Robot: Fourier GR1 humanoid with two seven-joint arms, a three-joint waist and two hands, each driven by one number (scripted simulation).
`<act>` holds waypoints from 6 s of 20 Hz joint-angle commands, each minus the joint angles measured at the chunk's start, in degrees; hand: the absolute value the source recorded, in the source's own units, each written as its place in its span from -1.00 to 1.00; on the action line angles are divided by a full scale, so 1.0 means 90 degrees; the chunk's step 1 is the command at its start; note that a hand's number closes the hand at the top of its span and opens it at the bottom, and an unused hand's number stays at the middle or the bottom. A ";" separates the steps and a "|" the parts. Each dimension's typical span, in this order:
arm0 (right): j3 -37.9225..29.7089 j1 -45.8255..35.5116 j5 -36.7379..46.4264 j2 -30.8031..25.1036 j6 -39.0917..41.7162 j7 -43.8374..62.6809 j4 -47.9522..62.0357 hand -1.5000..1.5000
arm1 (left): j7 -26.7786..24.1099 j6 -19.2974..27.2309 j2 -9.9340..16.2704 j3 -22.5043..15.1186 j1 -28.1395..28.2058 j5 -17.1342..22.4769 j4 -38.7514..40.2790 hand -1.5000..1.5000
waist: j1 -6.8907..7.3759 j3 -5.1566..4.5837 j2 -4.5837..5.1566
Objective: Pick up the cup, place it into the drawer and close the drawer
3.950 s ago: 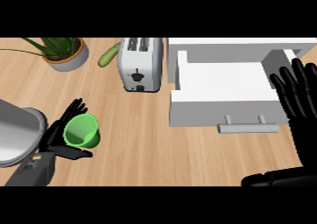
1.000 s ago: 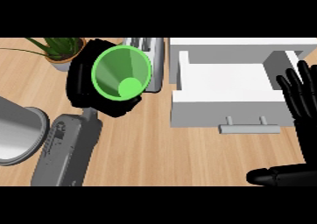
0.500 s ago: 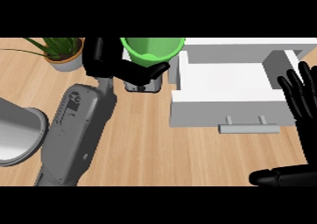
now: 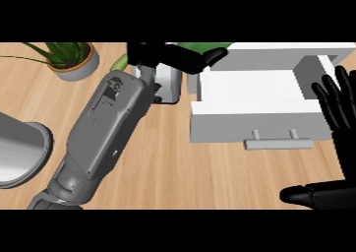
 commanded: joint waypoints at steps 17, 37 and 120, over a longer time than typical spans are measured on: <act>0.0270 -0.0408 0.0225 0.0130 -0.0094 -0.0025 0.0256 -1.00 | -0.1016 0.1009 -0.0007 -0.1863 -0.1721 0.2050 0.3240 1.00 | -0.0323 0.0003 0.0073; 0.0206 -0.0593 -0.0213 0.0097 0.0155 -0.0098 0.0335 -1.00 | -0.1198 0.1522 -0.0007 -0.3270 -0.1882 0.2578 0.4001 -1.00 | -0.0698 0.0007 0.0193; 0.0401 -0.5126 0.6106 -0.1415 -0.0690 -0.4780 1.1227 -1.00 | -0.1086 -0.2363 0.3250 0.0059 0.6031 0.3720 -0.2973 -1.00 | 0.0514 0.0015 0.0131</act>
